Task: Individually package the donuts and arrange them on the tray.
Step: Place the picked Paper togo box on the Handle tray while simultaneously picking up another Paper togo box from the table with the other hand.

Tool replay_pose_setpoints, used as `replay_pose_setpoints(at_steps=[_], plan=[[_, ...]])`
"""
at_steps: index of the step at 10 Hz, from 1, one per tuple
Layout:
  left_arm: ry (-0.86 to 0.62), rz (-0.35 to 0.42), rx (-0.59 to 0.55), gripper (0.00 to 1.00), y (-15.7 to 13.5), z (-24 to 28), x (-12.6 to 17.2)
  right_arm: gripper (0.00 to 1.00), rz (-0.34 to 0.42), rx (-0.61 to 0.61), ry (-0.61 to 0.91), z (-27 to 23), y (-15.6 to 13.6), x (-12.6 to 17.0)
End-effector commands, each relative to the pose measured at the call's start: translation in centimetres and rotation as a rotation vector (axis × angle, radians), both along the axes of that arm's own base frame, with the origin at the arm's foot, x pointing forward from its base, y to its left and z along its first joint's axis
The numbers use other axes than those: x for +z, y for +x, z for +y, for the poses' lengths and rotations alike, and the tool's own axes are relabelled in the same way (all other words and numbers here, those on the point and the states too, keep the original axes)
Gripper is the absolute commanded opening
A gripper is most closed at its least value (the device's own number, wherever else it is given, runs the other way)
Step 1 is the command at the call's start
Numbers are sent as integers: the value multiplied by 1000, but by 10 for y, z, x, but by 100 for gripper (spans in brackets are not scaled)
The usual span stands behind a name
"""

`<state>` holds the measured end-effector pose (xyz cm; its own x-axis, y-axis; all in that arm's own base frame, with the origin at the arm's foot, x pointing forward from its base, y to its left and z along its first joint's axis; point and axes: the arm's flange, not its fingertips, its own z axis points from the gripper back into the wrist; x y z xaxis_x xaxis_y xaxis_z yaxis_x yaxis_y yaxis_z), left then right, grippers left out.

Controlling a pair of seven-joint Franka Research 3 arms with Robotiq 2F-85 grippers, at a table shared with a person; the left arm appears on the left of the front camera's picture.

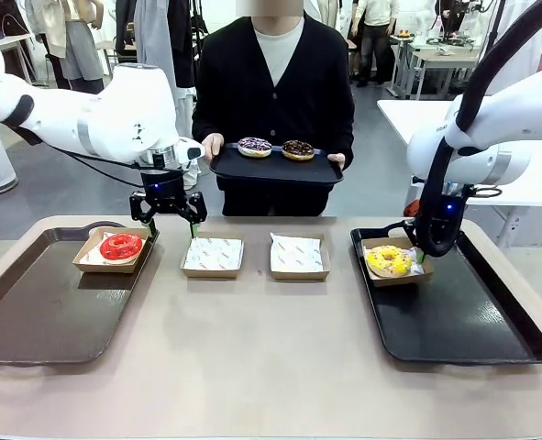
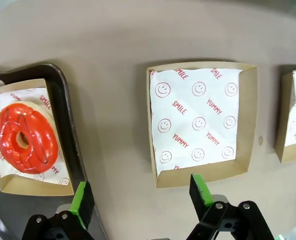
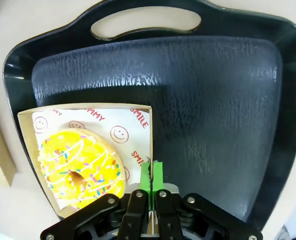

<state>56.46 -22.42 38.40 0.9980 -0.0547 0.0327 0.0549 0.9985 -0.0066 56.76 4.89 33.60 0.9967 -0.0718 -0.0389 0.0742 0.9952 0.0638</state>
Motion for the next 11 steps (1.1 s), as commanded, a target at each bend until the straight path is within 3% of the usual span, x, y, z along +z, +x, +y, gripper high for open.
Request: replay_pose_setpoints(at_steps=[1, 11], plan=[[42, 29, 31, 100, 17, -11, -5, 1, -18, -5, -10, 6, -2, -1], [-16, 89, 22, 100, 36, -8, -33, 1, -25, -29, 15, 3, 8, 6]])
